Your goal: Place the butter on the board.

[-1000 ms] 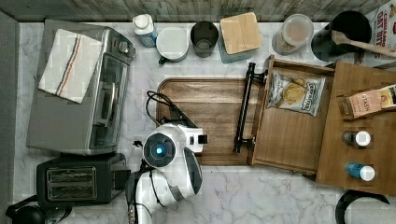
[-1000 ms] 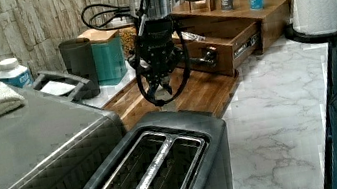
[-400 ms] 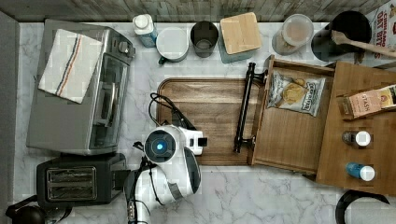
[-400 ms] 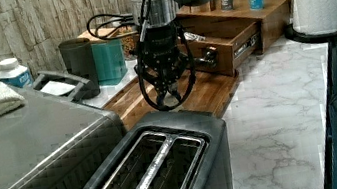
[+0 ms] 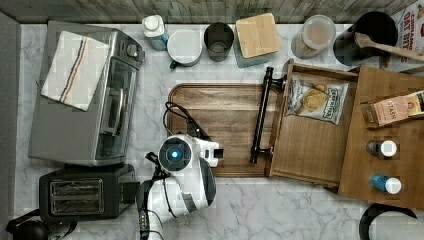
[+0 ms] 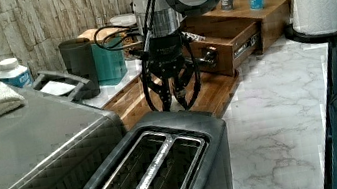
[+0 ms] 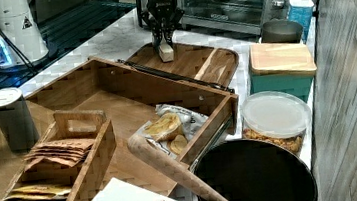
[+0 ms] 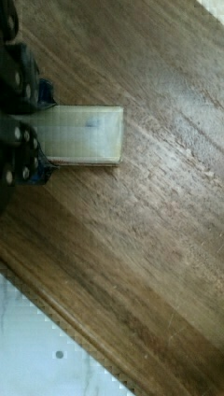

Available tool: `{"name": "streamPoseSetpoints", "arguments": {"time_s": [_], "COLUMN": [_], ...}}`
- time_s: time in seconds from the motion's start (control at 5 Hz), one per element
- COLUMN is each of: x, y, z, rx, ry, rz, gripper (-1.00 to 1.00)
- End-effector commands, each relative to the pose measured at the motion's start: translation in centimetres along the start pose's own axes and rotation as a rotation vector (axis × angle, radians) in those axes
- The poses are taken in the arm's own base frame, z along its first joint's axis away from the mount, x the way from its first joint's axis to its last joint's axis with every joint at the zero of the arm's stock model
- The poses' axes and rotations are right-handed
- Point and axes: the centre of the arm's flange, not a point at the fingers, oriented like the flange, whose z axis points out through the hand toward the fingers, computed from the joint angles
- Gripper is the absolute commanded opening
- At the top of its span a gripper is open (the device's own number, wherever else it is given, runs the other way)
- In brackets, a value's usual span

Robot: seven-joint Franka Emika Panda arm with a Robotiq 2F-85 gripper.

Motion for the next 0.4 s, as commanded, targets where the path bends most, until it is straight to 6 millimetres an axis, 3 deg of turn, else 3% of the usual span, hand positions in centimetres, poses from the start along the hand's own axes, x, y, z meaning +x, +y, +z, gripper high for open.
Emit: {"name": "streamPoseSetpoints", "arguments": {"time_s": [0.2,0.4], "x": [0.12,0.27], "y": [-0.88,-0.2], "z": [-2.65,-3.05], "rx": [0.044,0.06], "ry": [0.002,0.009], "rz": [0.076,0.047], "gripper": [1.0,1.0]}}
